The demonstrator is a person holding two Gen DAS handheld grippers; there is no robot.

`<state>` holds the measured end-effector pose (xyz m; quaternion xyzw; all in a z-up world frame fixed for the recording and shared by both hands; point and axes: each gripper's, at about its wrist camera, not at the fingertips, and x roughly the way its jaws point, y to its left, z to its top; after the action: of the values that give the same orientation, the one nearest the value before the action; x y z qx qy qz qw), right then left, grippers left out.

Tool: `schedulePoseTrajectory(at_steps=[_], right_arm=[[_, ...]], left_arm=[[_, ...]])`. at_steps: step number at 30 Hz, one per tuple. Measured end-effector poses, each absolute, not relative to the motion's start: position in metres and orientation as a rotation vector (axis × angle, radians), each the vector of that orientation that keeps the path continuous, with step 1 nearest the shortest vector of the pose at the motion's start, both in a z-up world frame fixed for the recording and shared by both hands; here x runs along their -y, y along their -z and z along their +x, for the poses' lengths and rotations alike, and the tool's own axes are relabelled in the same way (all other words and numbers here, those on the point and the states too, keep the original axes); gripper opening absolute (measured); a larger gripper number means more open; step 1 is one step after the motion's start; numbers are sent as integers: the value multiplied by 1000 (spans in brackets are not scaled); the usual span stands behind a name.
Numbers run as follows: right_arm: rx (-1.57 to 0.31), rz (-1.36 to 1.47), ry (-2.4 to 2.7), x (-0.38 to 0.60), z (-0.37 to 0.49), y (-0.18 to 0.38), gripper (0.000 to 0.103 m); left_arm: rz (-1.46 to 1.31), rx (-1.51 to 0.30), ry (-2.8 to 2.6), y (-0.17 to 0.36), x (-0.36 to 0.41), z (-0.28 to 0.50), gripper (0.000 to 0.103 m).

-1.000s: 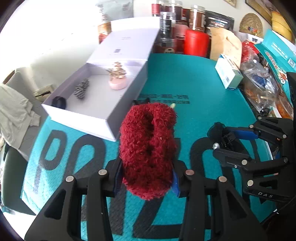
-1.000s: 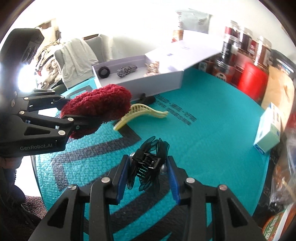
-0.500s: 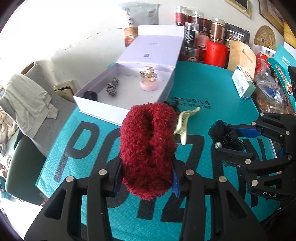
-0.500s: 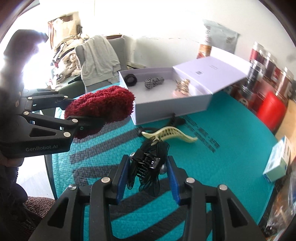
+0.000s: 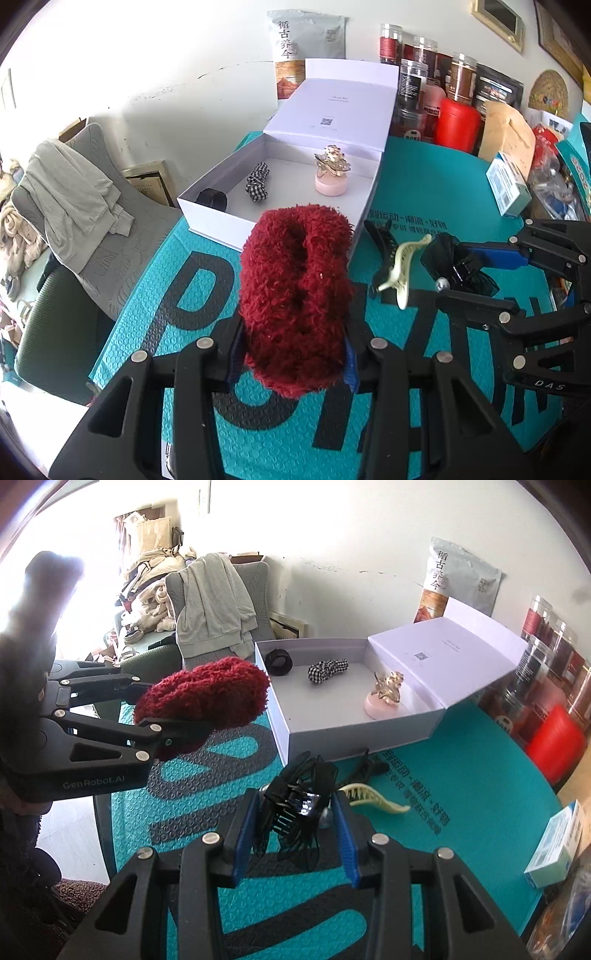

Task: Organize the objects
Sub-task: 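Carry the red scrunchie and black claw clip with both grippers into the box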

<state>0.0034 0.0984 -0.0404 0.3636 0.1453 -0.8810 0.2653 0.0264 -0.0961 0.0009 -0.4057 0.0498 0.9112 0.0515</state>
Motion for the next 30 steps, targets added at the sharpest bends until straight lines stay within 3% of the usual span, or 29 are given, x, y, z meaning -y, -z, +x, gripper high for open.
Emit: schedulePoseTrajectory(at_steps=[30], right_arm=[[-471, 888, 2374, -75, -128, 17, 40]], left_arm=[[-1225, -132, -2792, -13, 129, -133, 40]])
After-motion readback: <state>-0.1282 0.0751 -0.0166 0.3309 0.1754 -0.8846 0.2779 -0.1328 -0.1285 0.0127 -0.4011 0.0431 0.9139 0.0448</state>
